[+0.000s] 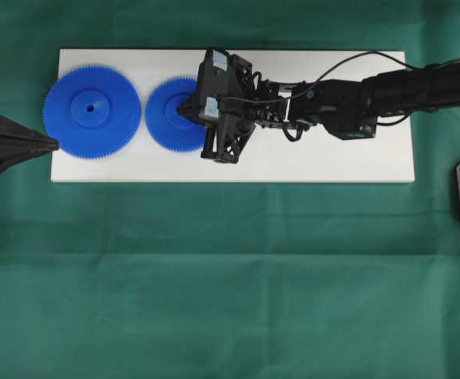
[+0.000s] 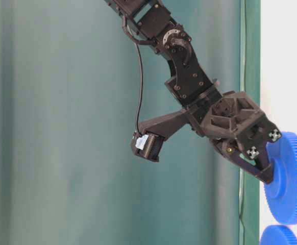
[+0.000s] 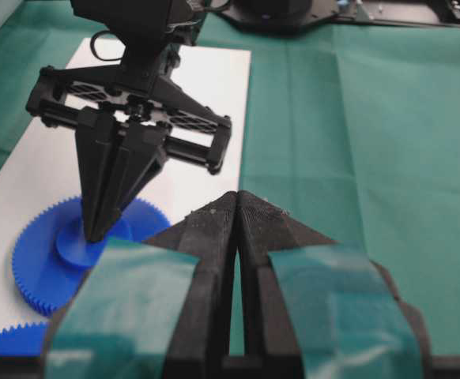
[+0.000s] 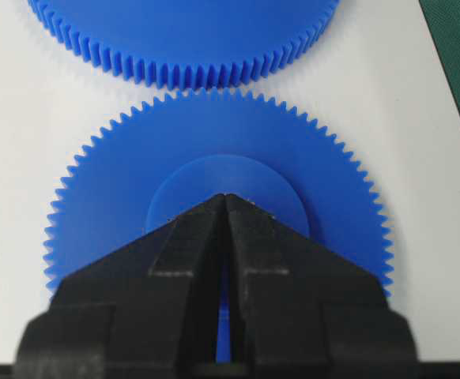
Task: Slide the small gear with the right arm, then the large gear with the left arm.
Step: 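Hold the small gear with the right gripper, teeth meshed against the large gear, then slide the small gear back right with the right gripper, away from the large gear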
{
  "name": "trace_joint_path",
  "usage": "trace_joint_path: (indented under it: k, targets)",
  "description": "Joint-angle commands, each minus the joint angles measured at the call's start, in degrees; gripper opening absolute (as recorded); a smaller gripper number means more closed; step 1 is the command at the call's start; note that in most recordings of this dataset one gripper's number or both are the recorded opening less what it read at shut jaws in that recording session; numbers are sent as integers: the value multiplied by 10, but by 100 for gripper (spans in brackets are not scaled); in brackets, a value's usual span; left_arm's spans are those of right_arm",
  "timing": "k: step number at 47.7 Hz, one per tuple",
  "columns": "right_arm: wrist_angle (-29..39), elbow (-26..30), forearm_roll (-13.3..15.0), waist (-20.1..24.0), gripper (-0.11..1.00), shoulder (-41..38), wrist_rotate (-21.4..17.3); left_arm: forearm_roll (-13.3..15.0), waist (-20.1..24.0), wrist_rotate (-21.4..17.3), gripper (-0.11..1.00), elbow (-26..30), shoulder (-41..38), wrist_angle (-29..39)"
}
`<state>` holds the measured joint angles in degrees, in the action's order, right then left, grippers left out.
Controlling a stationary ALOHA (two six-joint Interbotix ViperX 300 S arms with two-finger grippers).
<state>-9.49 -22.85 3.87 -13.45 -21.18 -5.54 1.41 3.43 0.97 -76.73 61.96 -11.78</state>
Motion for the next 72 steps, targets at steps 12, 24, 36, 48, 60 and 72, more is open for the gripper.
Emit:
trace_joint_path:
  k: [12, 24, 36, 48, 60, 72]
  targets:
    - [11, -25, 2, 2, 51, 18, 0, 1, 2, 0, 0, 9, -6, -4]
    - [5, -80, 2, 2, 51, 54, -1, 1, 2, 0, 0, 11, -7, -4]
    - [5, -136, -1, -2, 51, 87, -2, 1, 1, 0, 0, 13, -16, -7]
    - [-3, -194, -9, -19, 51, 125, -19, 1, 2, 0, 0, 25, -41, -9]
    - [-22, -273, -9, -34, 51, 166, -47, 1, 1, 0, 0, 37, -69, -18]
    - [-26, -357, -10, -43, 51, 226, -80, 1, 1, 0, 0, 50, -97, -21]
